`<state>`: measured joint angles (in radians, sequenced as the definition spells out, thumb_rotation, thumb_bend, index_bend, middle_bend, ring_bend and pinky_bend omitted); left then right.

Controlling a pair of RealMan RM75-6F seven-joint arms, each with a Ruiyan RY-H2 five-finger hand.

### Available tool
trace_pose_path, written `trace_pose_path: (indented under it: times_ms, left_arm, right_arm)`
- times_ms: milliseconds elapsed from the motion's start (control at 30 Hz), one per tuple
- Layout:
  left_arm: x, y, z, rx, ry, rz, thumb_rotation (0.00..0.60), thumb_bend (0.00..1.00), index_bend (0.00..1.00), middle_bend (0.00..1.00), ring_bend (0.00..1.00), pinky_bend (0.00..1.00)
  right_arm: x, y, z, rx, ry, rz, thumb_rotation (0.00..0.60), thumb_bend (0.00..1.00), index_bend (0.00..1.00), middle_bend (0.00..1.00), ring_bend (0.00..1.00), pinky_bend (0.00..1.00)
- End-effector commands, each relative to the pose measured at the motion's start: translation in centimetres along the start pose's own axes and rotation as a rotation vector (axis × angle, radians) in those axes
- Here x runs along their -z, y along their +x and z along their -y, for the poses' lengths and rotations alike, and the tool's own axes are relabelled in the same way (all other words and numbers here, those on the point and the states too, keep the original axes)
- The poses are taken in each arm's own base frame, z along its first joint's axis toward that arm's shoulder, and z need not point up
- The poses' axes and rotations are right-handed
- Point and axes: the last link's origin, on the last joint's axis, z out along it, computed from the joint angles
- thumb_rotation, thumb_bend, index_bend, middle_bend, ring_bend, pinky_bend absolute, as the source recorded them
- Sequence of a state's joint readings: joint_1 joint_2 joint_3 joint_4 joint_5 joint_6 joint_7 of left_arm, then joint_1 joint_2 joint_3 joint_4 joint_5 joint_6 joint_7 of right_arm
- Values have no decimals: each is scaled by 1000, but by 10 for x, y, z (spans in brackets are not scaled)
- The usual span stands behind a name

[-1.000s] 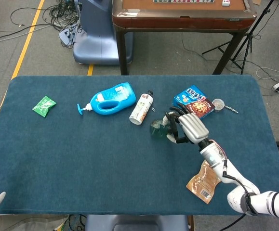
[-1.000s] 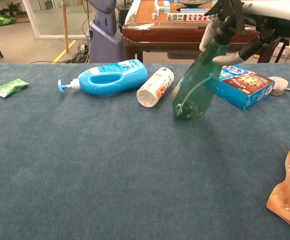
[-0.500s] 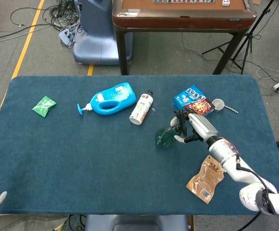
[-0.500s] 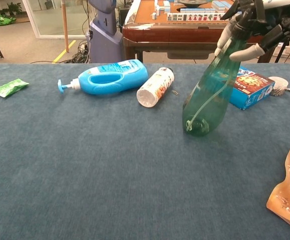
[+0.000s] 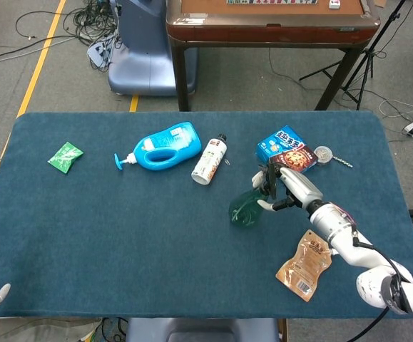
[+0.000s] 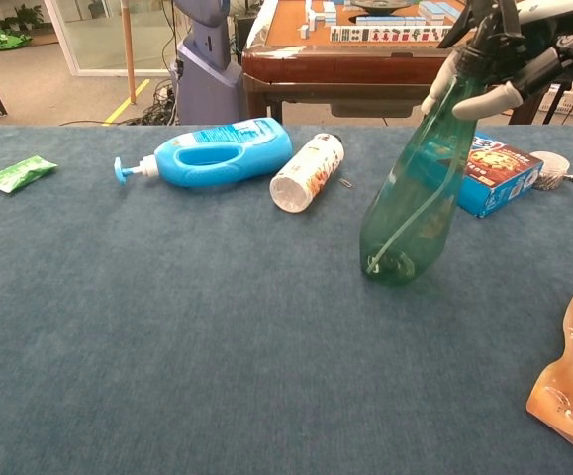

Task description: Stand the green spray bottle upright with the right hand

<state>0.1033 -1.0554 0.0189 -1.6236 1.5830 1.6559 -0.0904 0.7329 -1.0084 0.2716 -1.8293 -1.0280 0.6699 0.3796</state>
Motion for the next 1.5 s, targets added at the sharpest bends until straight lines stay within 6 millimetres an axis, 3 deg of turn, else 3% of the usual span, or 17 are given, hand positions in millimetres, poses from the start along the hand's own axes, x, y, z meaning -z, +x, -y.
trace_pose_path:
  times_ms: [33,367,600,867,1500]
  left_arm:
    - [0,0,0,0,1,2,600,255,77,0,0,0]
    - [1,-1,1,0,4,4,600,255,78,0,0,0]
    - [0,-1,0,-2,-1,5,600,255,96,0,0,0]
    - [-1,1,-2,-7,-5,3,600,256,96,0,0,0]
    - [-1,2,-4,-8,-7,0,600,255,96,0,0,0]
  right_arm:
    - [-1,-2,0,7,0,9,600,346,554,285,118,45]
    - [0,-5,1,48,2,46,600,303,405,214,55,39]
    - [2,-4,-1,67,6,47,600,118,285,168,14,0]
    - [4,-4,-5,86,8,48,600,58,236,136,0,0]
    - [7,-8,-14,118,3,39,600,54,235,133,0,0]
